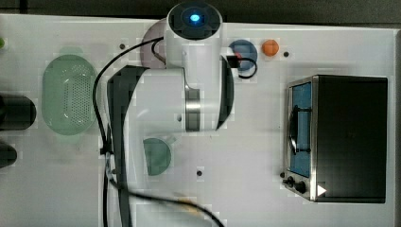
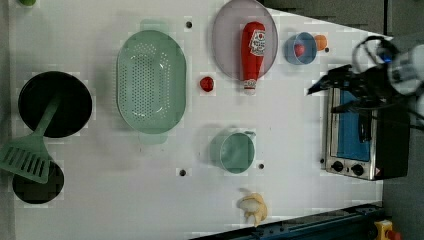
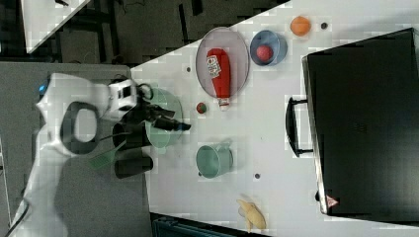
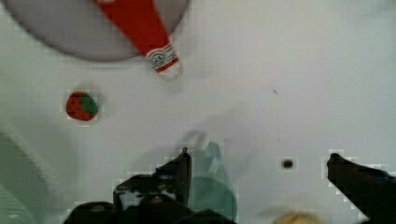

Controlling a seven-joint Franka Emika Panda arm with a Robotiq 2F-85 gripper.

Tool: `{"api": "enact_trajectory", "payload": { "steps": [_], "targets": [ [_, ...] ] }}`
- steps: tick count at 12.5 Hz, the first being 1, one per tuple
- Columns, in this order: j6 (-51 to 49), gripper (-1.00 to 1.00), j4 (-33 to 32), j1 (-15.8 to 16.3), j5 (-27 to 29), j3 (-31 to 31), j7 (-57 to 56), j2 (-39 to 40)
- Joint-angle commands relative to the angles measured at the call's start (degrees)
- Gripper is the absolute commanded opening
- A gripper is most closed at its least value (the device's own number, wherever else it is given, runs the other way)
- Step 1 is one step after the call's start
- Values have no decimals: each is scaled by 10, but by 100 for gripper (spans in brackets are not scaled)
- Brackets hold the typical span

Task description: Pick ketchup from plate and place it on table.

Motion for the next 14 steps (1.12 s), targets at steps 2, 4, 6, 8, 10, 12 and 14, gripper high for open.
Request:
{"api": "enact_trajectory", "payload": {
  "steps": [2,4,6,8,10,12,14],
  "targets": [
    [88,100,4,7,2,6,-167,38],
    [143,100,5,11,1,6,-192,75],
    [192,100,8,14,0,6,-193,112],
    [239,100,16,19,-3,6,-195,149],
    [285,100,33,24,-17,6,-208,186],
    [319,100,49,26,-46,6,-221,219],
    [349,100,60,27,-68,6,-221,249]
  ]
}}
